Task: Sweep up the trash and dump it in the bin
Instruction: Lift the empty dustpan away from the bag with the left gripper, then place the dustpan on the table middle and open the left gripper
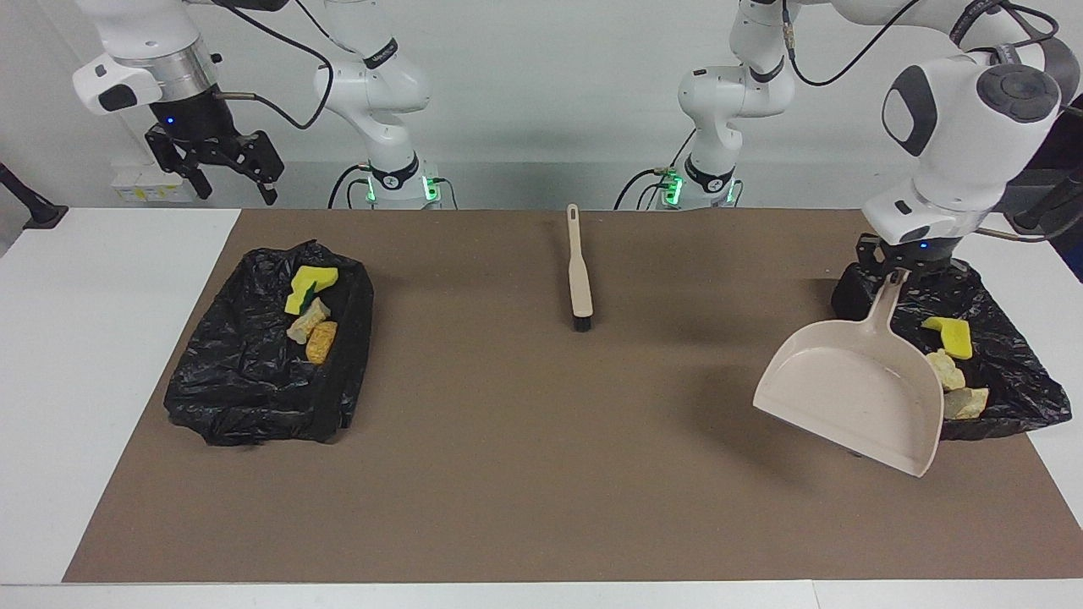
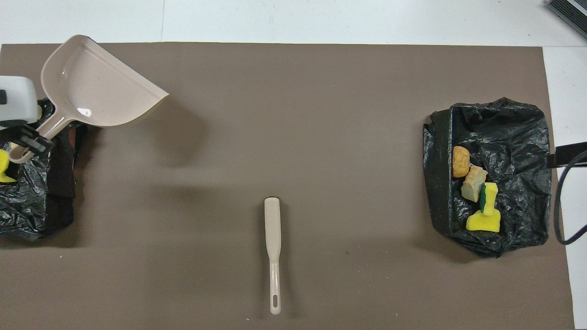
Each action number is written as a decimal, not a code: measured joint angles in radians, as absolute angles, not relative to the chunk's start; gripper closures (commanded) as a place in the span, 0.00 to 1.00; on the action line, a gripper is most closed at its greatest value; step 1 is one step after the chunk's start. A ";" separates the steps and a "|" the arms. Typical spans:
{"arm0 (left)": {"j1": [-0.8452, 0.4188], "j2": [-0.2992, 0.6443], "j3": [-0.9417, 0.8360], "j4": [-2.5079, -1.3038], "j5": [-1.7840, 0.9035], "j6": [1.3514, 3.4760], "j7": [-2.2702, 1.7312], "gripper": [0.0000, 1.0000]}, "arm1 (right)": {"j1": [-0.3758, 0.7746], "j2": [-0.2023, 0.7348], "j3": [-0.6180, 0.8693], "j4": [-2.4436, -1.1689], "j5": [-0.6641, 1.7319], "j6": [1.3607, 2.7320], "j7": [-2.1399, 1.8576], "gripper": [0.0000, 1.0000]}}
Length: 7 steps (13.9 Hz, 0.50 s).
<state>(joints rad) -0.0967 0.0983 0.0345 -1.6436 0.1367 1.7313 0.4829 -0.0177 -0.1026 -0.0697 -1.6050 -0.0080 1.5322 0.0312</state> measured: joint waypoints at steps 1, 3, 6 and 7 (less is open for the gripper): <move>-0.133 0.096 0.033 -1.646 0.094 1.731 0.384 1.00 | -0.017 -0.103 -0.070 -1.605 -0.003 1.526 0.031 0.00; -0.198 0.092 0.032 -1.650 0.011 1.731 0.205 1.00 | -0.017 -0.103 -0.070 -1.605 -0.003 1.526 0.027 0.00; -0.301 0.091 0.032 -1.655 -0.048 1.745 0.017 1.00 | -0.007 -0.115 -0.070 -1.604 -0.004 1.496 0.015 0.00; -0.350 0.094 0.032 -1.659 -0.053 1.761 -0.044 1.00 | 0.001 -0.121 -0.069 -1.604 -0.006 1.488 0.015 0.00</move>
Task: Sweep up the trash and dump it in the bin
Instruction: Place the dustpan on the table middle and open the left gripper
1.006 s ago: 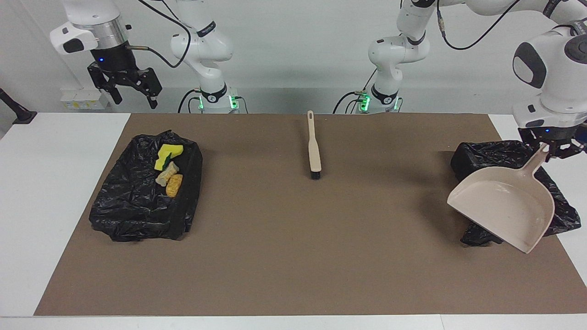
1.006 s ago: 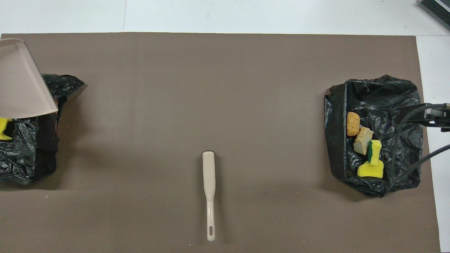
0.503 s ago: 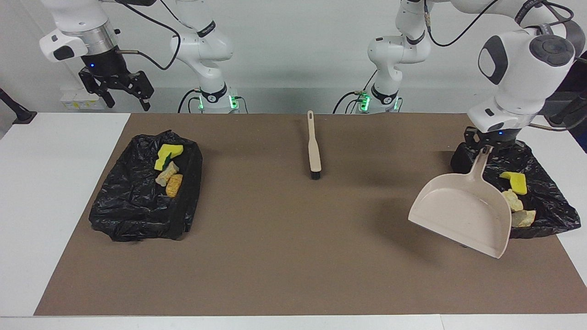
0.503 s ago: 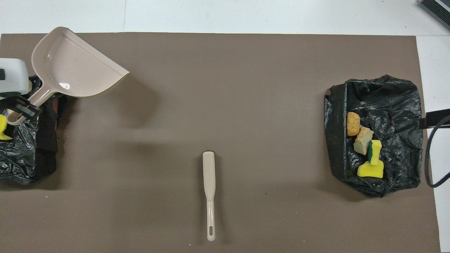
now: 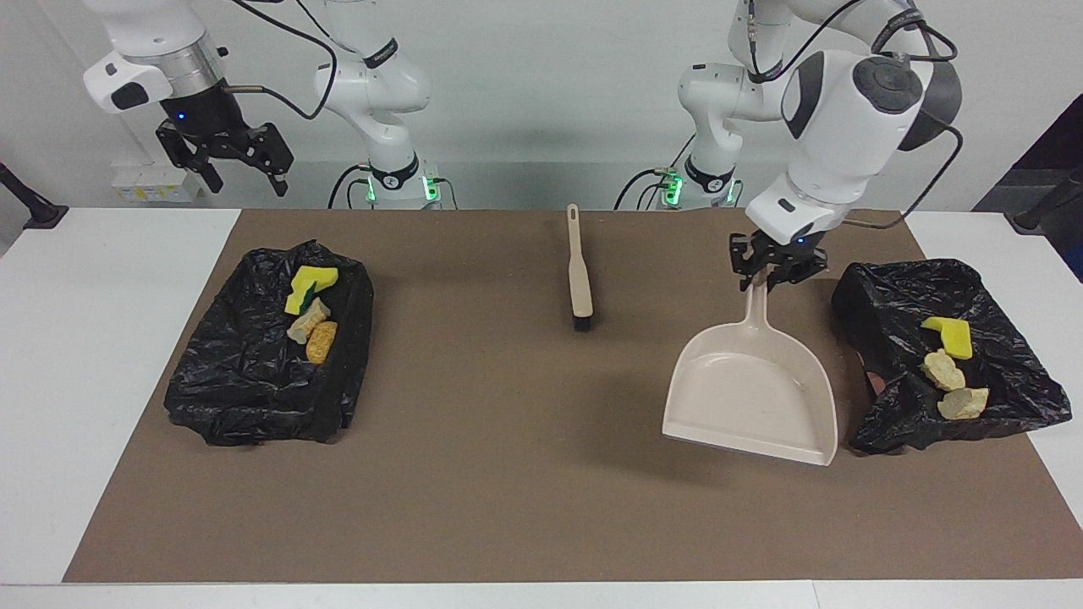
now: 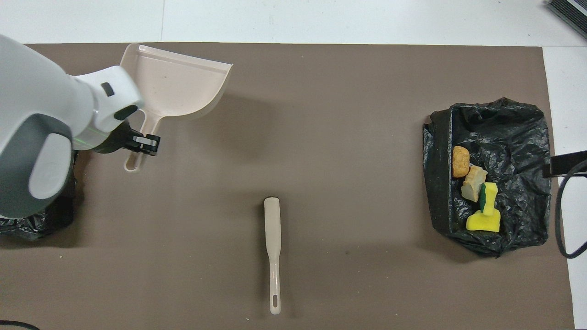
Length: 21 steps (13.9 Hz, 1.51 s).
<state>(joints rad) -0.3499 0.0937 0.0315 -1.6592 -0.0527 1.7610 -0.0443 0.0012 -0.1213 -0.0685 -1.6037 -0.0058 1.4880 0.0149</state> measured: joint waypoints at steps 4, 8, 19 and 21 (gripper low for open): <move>-0.537 0.145 0.030 -1.674 -0.054 1.849 -0.261 1.00 | 0.016 -0.128 -0.063 -1.616 -0.006 1.490 0.015 0.00; -0.610 0.272 0.030 -1.682 -0.054 2.026 -0.427 1.00 | 0.038 -0.128 -0.062 -1.624 -0.006 1.493 0.016 0.00; -0.676 0.449 0.042 -1.669 -0.075 2.240 -0.538 0.00 | 0.037 -0.128 -0.063 -1.625 -0.006 1.493 0.016 0.00; -0.662 0.419 0.065 -1.658 -0.075 2.216 -0.538 0.00 | 0.037 -0.128 -0.063 -1.625 -0.006 1.493 0.016 0.00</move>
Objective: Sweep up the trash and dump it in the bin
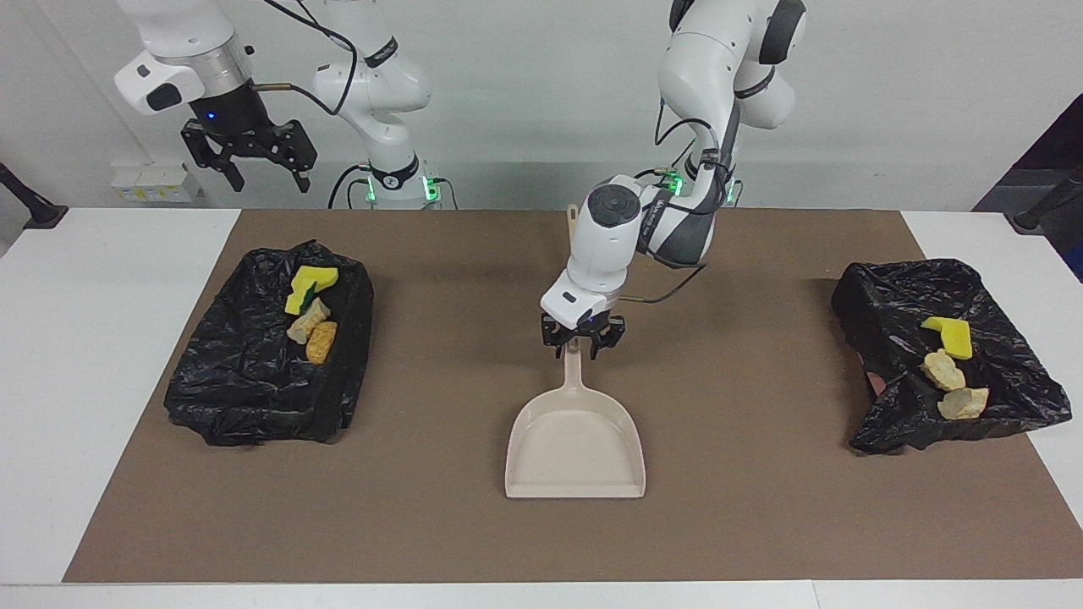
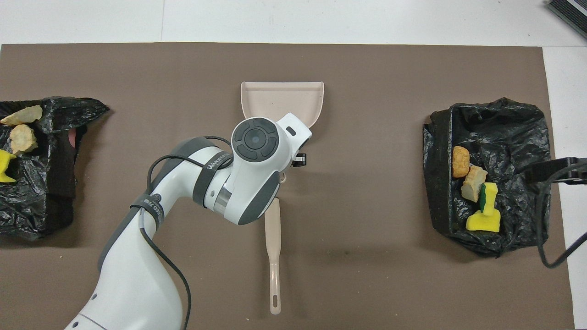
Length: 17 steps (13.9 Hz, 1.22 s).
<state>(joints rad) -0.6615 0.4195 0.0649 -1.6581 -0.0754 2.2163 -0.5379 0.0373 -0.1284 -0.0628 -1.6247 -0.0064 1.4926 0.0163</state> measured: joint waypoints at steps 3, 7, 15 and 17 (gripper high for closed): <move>-0.610 0.355 0.076 -1.651 -0.075 2.162 -0.530 0.00 | 0.037 -0.128 -0.063 -1.625 -0.006 1.493 0.016 0.00; -0.496 0.321 0.081 -1.628 -0.075 2.128 -0.405 0.00 | 0.037 -0.128 -0.063 -1.625 -0.006 1.493 0.016 0.00; -0.258 0.270 0.078 -1.587 -0.101 1.954 -0.046 0.00 | 0.037 -0.128 -0.063 -1.625 -0.006 1.493 0.016 0.00; -0.192 0.247 0.079 -1.586 -0.113 1.908 0.050 0.00 | 0.037 -0.128 -0.063 -1.625 -0.006 1.493 0.016 0.00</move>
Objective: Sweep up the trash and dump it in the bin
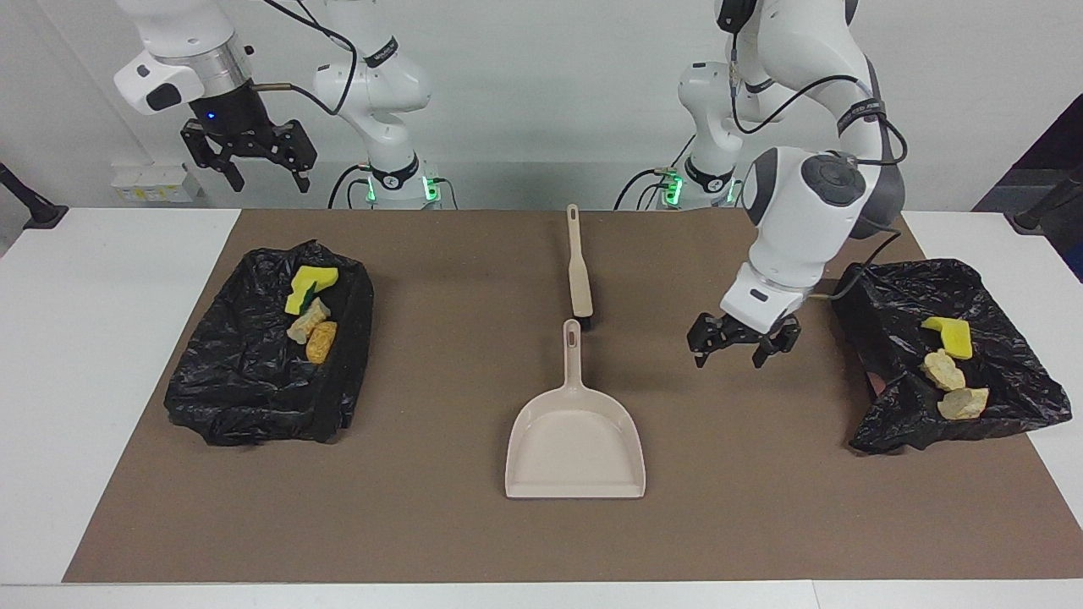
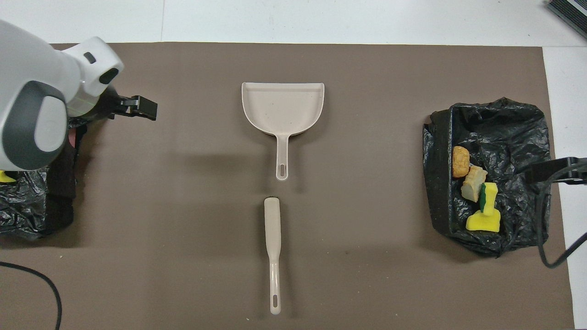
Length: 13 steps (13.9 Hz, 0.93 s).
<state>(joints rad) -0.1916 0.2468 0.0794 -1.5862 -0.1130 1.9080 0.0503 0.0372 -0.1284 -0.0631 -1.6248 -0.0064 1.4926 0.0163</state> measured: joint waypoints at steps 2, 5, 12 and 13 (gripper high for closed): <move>-0.120 0.223 0.081 -1.586 -0.116 1.865 0.152 0.00 | 0.037 -0.128 -0.063 -1.625 -0.006 1.492 0.016 0.00; -0.022 0.207 0.083 -1.586 -0.118 1.837 0.266 0.00 | 0.037 -0.128 -0.063 -1.626 -0.006 1.487 0.016 0.00; 0.005 0.165 0.068 -1.583 -0.121 1.795 0.127 0.00 | 0.037 -0.128 -0.063 -1.626 -0.006 1.487 0.016 0.00; -0.005 0.141 0.064 -1.582 -0.121 1.768 0.109 0.00 | 0.037 -0.128 -0.063 -1.626 -0.006 1.487 0.016 0.00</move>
